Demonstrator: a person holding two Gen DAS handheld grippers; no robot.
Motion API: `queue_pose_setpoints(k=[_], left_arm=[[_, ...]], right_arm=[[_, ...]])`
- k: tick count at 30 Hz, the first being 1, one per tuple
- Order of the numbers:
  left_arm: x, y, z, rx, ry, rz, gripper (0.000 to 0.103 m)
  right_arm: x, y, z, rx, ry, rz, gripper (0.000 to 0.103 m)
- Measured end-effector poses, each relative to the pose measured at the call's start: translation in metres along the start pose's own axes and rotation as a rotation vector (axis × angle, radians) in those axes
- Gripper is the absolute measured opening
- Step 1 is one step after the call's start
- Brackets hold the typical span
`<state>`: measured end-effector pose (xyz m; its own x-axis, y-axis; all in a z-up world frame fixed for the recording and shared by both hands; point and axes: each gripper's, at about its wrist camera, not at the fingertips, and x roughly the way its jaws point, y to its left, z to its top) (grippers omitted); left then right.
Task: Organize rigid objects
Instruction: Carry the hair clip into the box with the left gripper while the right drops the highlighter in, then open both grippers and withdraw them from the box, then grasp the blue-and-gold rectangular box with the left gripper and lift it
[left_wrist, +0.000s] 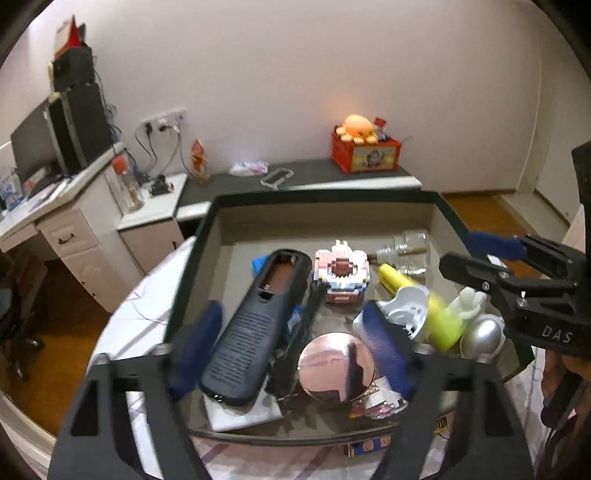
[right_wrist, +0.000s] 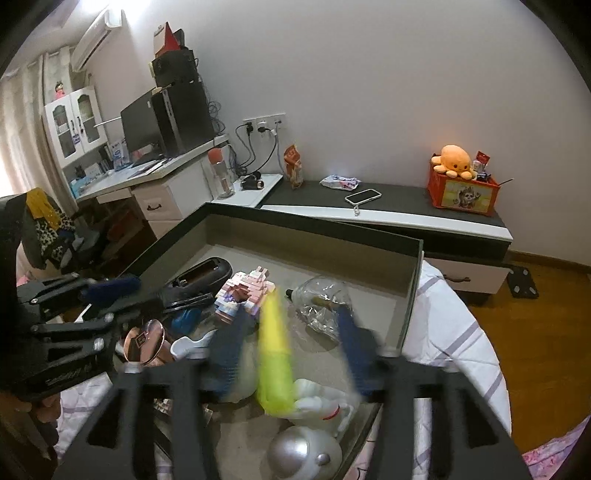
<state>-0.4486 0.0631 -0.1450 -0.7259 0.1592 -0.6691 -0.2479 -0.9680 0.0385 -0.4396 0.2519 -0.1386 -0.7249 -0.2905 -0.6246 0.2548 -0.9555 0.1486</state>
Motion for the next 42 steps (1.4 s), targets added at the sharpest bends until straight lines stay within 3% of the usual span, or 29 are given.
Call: queue_pose_setpoints(k=[3, 6, 12, 23, 28, 39, 42], left_arm=[[-0.008, -0.002, -0.004, 0.010, 0.005, -0.006, 0.084], [-0.015, -0.005, -0.011, 0.022, 0.013, -0.008, 0.088], [-0.032, -0.010, -0.030, 0.041, 0.031, 0.000, 0.092], [-0.061, -0.039, -0.070, 0.057, 0.069, -0.056, 0.097], [-0.055, -0.066, -0.089, 0.070, 0.115, -0.088, 0.097], [-0.002, -0.071, -0.086, -0.052, 0.203, -0.035, 0.097], [0.006, -0.072, -0.088, -0.046, 0.210, -0.046, 0.090]], right_arm=[[-0.008, 0.001, 0.000, 0.007, -0.012, 0.006, 0.063], [-0.019, 0.004, -0.004, 0.013, -0.021, -0.005, 0.071], [-0.047, 0.009, -0.020, 0.007, -0.033, -0.087, 0.072], [-0.077, 0.001, -0.059, 0.056, 0.000, -0.090, 0.073], [-0.076, -0.008, -0.072, 0.077, 0.020, -0.090, 0.073], [-0.070, -0.023, -0.072, 0.116, 0.022, -0.082, 0.073], [-0.064, -0.023, -0.069, 0.121, 0.026, -0.076, 0.073]])
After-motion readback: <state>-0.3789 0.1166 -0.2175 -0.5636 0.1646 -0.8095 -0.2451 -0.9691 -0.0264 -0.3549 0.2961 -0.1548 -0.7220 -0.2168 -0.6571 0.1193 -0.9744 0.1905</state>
